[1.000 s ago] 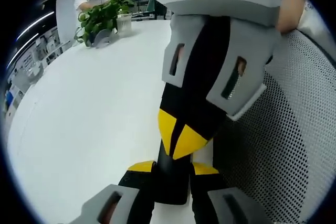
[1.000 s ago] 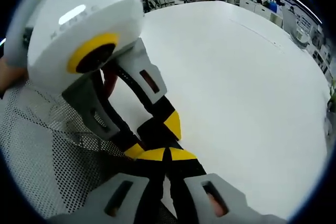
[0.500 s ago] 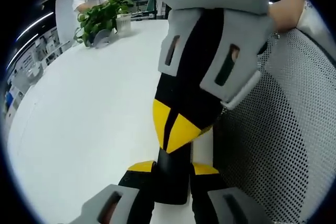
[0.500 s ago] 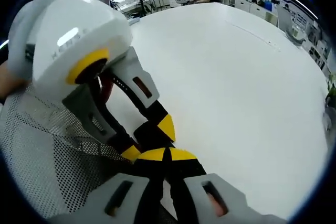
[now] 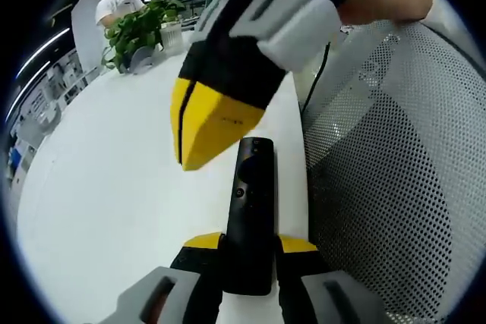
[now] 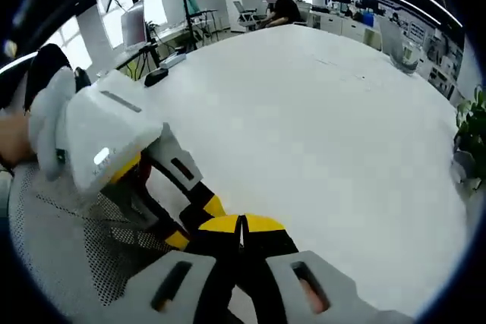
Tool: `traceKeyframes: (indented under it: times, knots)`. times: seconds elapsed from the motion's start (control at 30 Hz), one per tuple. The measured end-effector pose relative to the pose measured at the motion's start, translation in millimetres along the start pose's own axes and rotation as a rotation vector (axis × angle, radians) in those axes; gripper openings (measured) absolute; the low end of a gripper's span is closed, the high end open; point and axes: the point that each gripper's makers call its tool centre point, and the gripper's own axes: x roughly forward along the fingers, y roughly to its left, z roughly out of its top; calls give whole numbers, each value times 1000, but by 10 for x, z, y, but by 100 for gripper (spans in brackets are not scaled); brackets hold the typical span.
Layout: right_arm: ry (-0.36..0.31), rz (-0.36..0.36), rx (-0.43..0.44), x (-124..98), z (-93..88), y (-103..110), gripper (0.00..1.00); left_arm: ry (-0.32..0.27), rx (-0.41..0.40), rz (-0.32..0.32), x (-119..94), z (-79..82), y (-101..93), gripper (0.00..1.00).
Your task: Press the specified remote control buttons in sequence, fully releasing each button before pressing the next.
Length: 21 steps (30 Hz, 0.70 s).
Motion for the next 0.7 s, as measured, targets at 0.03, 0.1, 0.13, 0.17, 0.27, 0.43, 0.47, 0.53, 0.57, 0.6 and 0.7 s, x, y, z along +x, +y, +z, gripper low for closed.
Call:
traceKeyframes:
  times: [0.03,0.1,0.13,0.17,0.27,0.43,0.47,0.53,0.57,0.6,0.7]
  knots:
    - [-16,2,5,-37,33,-12,0,-2,-2,1,3,-1,3,27]
    - [-60,-16,14,-155,125,-61,0,-4,-2,1,6,-2,2,27]
    - [-72,-23,10,-208,147,-77,0,-4,1,1,6,-2,0,27]
    - [-83,-31,10,-259,171,-100,0,-4,1,3,5,-3,2,27]
    - [-133,-55,34,-477,228,-179,0,0,1,6,3,-3,0,28]
    - [-236,-98,79,-851,323,-303,4,5,5,0,9,-7,-8,30]
    - [-260,-110,89,-956,323,-325,4,7,6,0,10,-7,-10,30]
    - [-292,-134,116,-1109,294,-360,7,12,10,-3,10,-8,-14,30]
    - [-316,-144,128,-1193,282,-345,10,13,11,-3,10,-9,-15,30]
    - [-330,-151,135,-1240,276,-343,14,16,14,-3,12,-10,-15,30]
    - [-359,-184,147,-1374,224,-330,22,24,23,-2,14,-13,-15,30]
